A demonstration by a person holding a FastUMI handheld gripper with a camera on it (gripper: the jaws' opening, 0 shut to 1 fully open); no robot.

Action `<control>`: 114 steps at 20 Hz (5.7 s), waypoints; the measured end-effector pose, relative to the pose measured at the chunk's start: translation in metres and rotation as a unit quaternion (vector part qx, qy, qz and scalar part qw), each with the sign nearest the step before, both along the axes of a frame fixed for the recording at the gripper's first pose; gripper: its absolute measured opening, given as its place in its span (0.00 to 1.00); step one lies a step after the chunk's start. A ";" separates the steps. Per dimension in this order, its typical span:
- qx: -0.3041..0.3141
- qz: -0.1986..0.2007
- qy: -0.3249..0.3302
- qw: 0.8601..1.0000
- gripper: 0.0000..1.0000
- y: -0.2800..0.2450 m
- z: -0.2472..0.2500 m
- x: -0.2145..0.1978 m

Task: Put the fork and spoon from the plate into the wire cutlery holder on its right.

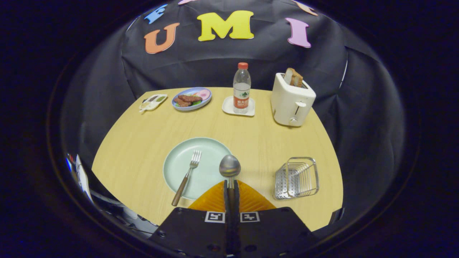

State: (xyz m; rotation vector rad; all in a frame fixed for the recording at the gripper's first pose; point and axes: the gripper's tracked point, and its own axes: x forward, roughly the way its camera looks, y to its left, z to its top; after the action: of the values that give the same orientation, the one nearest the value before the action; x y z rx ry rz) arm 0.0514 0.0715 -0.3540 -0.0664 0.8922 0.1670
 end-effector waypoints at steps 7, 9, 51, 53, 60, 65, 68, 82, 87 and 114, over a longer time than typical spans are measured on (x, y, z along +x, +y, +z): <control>0.002 -0.033 -0.017 0.999 0.00 -0.068 0.017 -0.004; 0.002 -0.044 -0.019 0.999 0.01 -0.088 0.020 -0.005; 0.018 -0.058 -0.007 0.998 0.97 -0.028 -0.018 0.013; 0.025 -0.052 0.008 0.998 0.97 -0.005 -0.026 0.013; 0.023 -0.033 0.048 0.998 0.97 0.060 -0.057 0.004; 0.032 -0.040 0.067 0.996 0.97 0.093 -0.078 -0.006; 0.050 -0.049 0.058 0.996 0.95 0.115 -0.086 -0.007; 0.019 -0.080 0.075 0.994 0.14 0.137 -0.137 -0.005; 0.006 -0.067 0.073 0.995 0.06 0.135 -0.132 -0.010; 0.034 -0.060 0.010 0.998 0.06 -0.094 0.004 -0.012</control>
State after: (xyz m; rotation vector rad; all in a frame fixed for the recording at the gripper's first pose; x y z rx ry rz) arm 0.0399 -0.0222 -0.3495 0.0534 0.9068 0.0855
